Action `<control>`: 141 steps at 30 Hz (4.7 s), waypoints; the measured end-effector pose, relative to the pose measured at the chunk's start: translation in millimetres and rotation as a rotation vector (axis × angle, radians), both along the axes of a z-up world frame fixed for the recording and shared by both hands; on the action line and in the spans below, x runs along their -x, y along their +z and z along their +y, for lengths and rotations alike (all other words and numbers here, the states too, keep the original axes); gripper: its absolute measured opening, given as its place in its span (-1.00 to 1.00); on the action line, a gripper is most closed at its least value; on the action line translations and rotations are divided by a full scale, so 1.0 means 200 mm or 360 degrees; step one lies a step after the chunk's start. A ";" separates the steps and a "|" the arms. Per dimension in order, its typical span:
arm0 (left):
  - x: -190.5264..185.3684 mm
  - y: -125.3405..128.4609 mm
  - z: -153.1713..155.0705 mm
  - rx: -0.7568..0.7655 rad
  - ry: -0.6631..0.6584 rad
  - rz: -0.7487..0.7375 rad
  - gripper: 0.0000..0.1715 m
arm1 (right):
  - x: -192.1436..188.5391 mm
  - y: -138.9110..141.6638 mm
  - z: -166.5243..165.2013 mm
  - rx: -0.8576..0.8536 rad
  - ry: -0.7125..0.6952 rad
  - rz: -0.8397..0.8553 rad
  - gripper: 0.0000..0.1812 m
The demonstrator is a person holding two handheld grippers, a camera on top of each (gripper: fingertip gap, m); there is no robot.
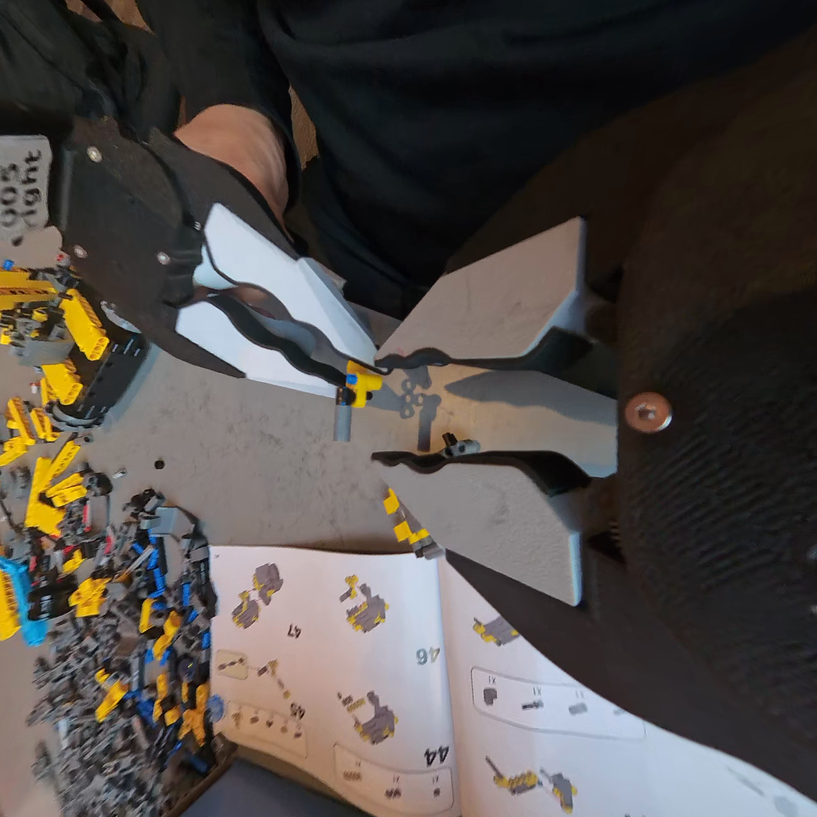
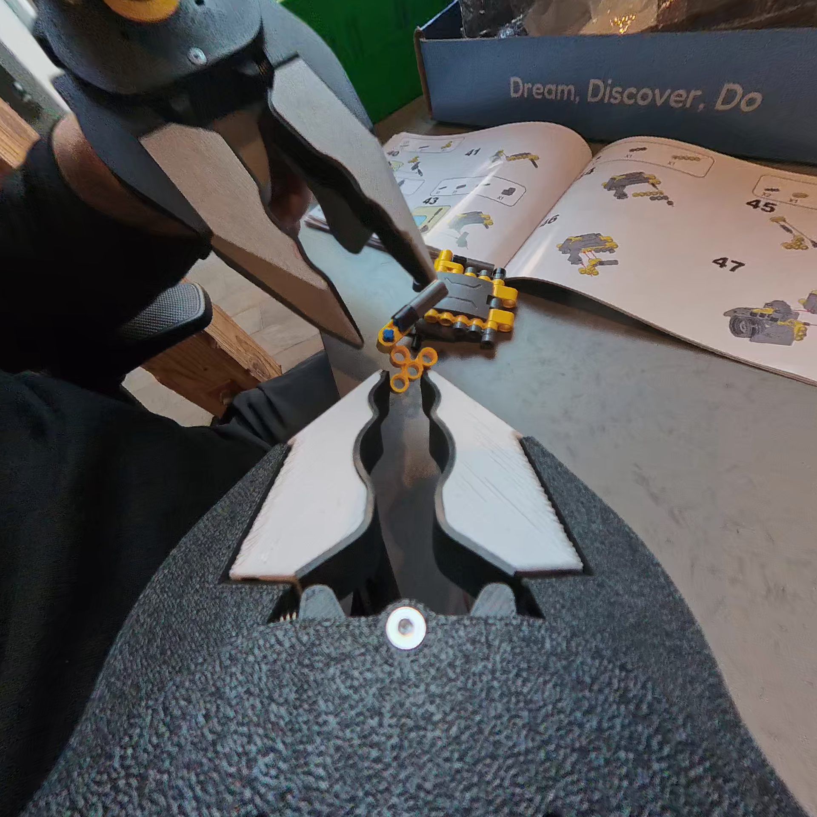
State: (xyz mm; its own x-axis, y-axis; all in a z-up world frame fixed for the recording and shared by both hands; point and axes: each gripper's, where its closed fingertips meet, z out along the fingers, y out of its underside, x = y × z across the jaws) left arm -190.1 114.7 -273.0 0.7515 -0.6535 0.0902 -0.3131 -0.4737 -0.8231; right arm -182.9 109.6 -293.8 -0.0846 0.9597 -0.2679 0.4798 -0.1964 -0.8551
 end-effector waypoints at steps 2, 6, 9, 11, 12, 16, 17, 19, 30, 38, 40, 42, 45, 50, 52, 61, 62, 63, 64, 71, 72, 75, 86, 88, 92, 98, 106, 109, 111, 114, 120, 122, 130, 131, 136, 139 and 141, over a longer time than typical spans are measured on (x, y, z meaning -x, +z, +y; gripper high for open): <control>-0.02 -0.04 -0.01 0.0029 -0.0023 -0.0010 -0.63 | 0.00 0.02 0.00 0.0034 -0.0002 0.0037 -0.86; -0.06 0.00 -0.01 -0.0044 -0.0063 -0.0101 -0.70 | 0.00 0.04 0.01 0.0101 -0.0011 0.0072 -0.86; -0.08 0.03 -0.01 -0.0062 -0.0089 -0.0194 -0.84 | 0.00 0.04 -0.01 0.0117 0.0002 0.0084 -0.86; -0.08 0.02 -0.01 -0.0029 -0.0087 -0.0203 -0.87 | 0.00 0.03 -0.01 0.0096 0.0003 0.0082 -0.86; -0.08 0.02 -0.01 -0.0030 -0.0088 -0.0201 -0.87 | 0.00 0.03 -0.01 0.0084 0.0003 0.0077 -0.86; -0.10 0.01 0.00 -0.0088 -0.0111 -0.0119 -0.85 | 0.00 0.03 -0.03 0.0077 0.0013 0.0070 -0.86; -0.10 0.00 0.00 -0.0102 -0.0118 -0.0091 -0.85 | 0.00 0.02 -0.03 0.0081 0.0014 0.0064 -0.86; -0.10 0.00 0.00 -0.0134 -0.0135 -0.0067 -0.85 | 0.00 0.02 -0.03 0.0098 0.0018 0.0063 -0.86; -0.08 0.00 -0.08 -0.0183 -0.0485 0.0026 -0.85 | -0.03 0.08 -0.06 0.0235 0.0217 0.0100 -0.75; -0.13 0.01 -0.14 -0.0271 -0.0726 0.0078 -0.85 | -0.06 0.12 -0.16 -0.0065 0.0446 0.0163 -0.69; -0.13 0.01 -0.15 -0.0298 -0.0746 0.0082 -0.85 | -0.07 0.12 -0.16 -0.0175 0.0453 0.0152 -0.71; -0.14 0.01 -0.15 -0.0295 -0.0756 0.0057 -0.85 | -0.07 0.10 -0.14 -0.0356 0.0433 0.0148 -0.73; -0.15 0.00 -0.14 -0.0261 -0.0727 0.0033 -0.85 | -0.07 0.07 -0.11 -0.0556 0.0419 0.0105 -0.73; -0.17 0.00 -0.13 -0.0287 -0.0731 0.0002 -0.86 | -0.06 0.06 -0.10 -0.0547 0.0381 0.0095 -0.71; -0.17 0.01 -0.12 -0.0303 -0.0714 -0.0027 -0.86 | -0.06 0.07 -0.10 -0.0524 0.0377 0.0105 -0.73; -0.16 0.02 -0.11 -0.0341 -0.0691 -0.0069 -0.86 | -0.05 0.07 -0.10 -0.0490 0.0361 0.0104 -0.79; -0.16 0.02 -0.11 -0.0344 -0.0687 -0.0068 -0.87 | -0.05 0.07 -0.10 -0.0500 0.0357 0.0103 -0.80; -0.16 0.02 -0.11 -0.0343 -0.0684 -0.0073 -0.86 | -0.05 0.06 -0.10 -0.0508 0.0350 0.0101 -0.83; -0.16 0.02 -0.11 -0.0341 -0.0674 -0.0076 -0.86 | -0.05 0.07 -0.10 -0.0509 0.0343 0.0102 -0.83; -0.15 0.02 -0.11 -0.0349 -0.0633 -0.0096 -0.87 | -0.04 0.06 -0.10 -0.0489 0.0329 0.0091 -0.84; -0.15 0.02 -0.11 -0.0343 -0.0632 -0.0104 -0.87 | -0.04 0.06 -0.10 -0.0494 0.0325 0.0089 -0.85; -0.15 0.03 -0.10 -0.0367 -0.0618 -0.0114 -0.87 | -0.04 0.06 -0.11 -0.0501 0.0330 0.0097 -0.95; -0.17 0.14 -0.14 -0.0462 -0.0672 -0.0378 -0.87 | -0.04 0.16 -0.11 -0.0264 0.0335 0.0251 -0.61; -0.17 0.17 -0.14 -0.0470 -0.0686 -0.0458 -0.87 | -0.05 0.19 -0.14 -0.0258 0.0373 0.0318 -0.60; -0.19 0.19 -0.16 -0.0464 -0.0719 -0.0517 -0.86 | -0.04 0.18 -0.15 -0.0340 0.0380 0.0318 -0.67; -0.20 0.20 -0.16 -0.0447 -0.0728 -0.0551 -0.87 | -0.04 0.19 -0.14 -0.0472 0.0343 0.0339 -0.72; -0.19 0.14 -0.14 -0.0336 -0.0685 -0.0440 -0.86 | -0.09 0.21 -0.12 -0.0446 0.0411 0.0360 -0.70; -0.18 0.10 -0.13 -0.0355 -0.0671 -0.0312 -0.88 | -0.10 0.20 -0.07 -0.0254 0.0388 0.0278 -0.74; -0.18 0.08 -0.13 -0.0397 -0.0667 -0.0195 -0.87 | -0.10 0.22 -0.06 -0.0031 0.0385 0.0271 -0.74; -0.18 0.04 -0.13 -0.0437 -0.0671 0.0026 -0.88 | -0.10 0.24 -0.05 0.0272 0.0384 0.0248 -0.77; -0.21 0.06 -0.14 -0.0656 -0.0694 0.0297 -0.88 | -0.12 0.25 -0.11 0.0774 0.0515 0.0197 -0.93; -0.22 0.08 -0.14 -0.0718 -0.0685 0.0361 -0.88 | -0.12 0.26 -0.11 0.0999 0.0540 0.0184 -0.92; -0.21 0.09 -0.13 -0.0820 -0.0673 0.0636 -0.87 | -0.13 0.29 -0.11 0.1609 0.0559 0.0121 -0.95; -0.21 0.09 -0.13 -0.0822 -0.0668 0.0647 -0.86 | -0.13 0.29 -0.11 0.1650 0.0554 0.0121 -0.92; -0.20 0.10 -0.13 -0.0815 -0.0654 0.0645 -0.86 | -0.12 0.31 -0.10 0.1839 0.0545 0.0143 -0.91; -0.21 0.11 -0.12 -0.0599 -0.0615 0.0294 -0.86 | -0.11 0.31 -0.09 0.1692 0.0512 0.0172 -0.93; -0.23 0.16 -0.14 -0.0395 -0.0640 -0.0125 -0.87 | -0.12 0.34 -0.08 0.1437 0.0511 0.0199 -0.92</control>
